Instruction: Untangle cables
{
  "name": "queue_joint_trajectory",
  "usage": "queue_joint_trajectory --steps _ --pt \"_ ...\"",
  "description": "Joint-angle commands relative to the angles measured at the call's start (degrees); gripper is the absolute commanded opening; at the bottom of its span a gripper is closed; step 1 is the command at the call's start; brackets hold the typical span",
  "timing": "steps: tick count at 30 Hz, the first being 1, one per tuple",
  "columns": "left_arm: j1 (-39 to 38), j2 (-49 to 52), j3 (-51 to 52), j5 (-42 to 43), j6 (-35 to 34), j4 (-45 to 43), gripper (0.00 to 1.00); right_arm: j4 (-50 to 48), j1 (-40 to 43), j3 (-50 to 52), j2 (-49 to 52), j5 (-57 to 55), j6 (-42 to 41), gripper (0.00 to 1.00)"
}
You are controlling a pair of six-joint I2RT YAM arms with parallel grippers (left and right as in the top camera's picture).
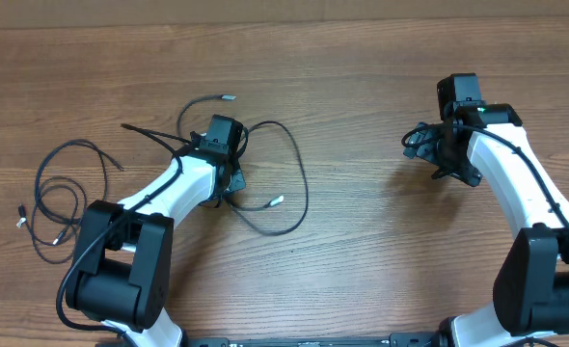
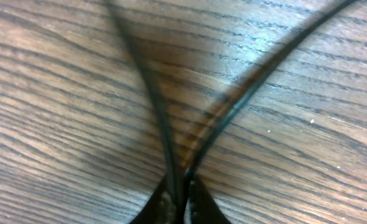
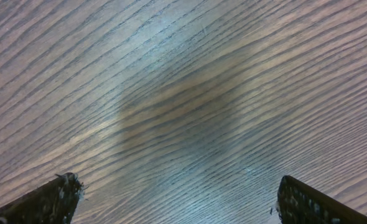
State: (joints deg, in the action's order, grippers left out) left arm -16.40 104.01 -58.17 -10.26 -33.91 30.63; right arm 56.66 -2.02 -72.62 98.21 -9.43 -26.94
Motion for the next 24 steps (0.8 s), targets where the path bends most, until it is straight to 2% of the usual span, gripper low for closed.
queue_joint_trajectory --steps 1,6,8,10,12,16,19,24 --pt "-0.02 0.9 2.47 0.87 1.16 0.61 0.05 -0.04 -0.15 0.28 0.31 -0.83 0.02 1.0" --pt "-0.02 0.9 2.47 0.87 1.16 1.07 0.06 -0.04 -0.15 0.28 0.31 -0.85 0.02 1.0" --pt "-0.02 0.9 2.47 0.87 1.16 1.07 0.17 -0.04 -0.15 0.28 0.31 -0.83 0.02 1.0" --pt "-0.02 0.9 2.47 0.87 1.16 1.42 0.04 -0.04 -0.15 0.28 0.31 -0.83 0.0 1.0" --pt "-0.02 0.9 2.47 0.87 1.22 1.18 0.04 -0.04 -0.15 0.28 0.31 -0.83 0.0 1.0" --pt "-0.02 0.87 2.47 2.67 6.43 -1.07 0.05 -0.04 -0.15 0.28 0.31 -0.83 0.02 1.0" --pt "0.44 0.42 1.9 1.62 6.82 -0.92 0.04 -0.04 -0.15 0.28 0.31 -0.83 0.0 1.0" --pt "3.48 -5.75 -0.5 0.39 7.69 -0.7 0.05 -0.04 -0.15 0.28 0.31 -0.83 0.0 1.0"
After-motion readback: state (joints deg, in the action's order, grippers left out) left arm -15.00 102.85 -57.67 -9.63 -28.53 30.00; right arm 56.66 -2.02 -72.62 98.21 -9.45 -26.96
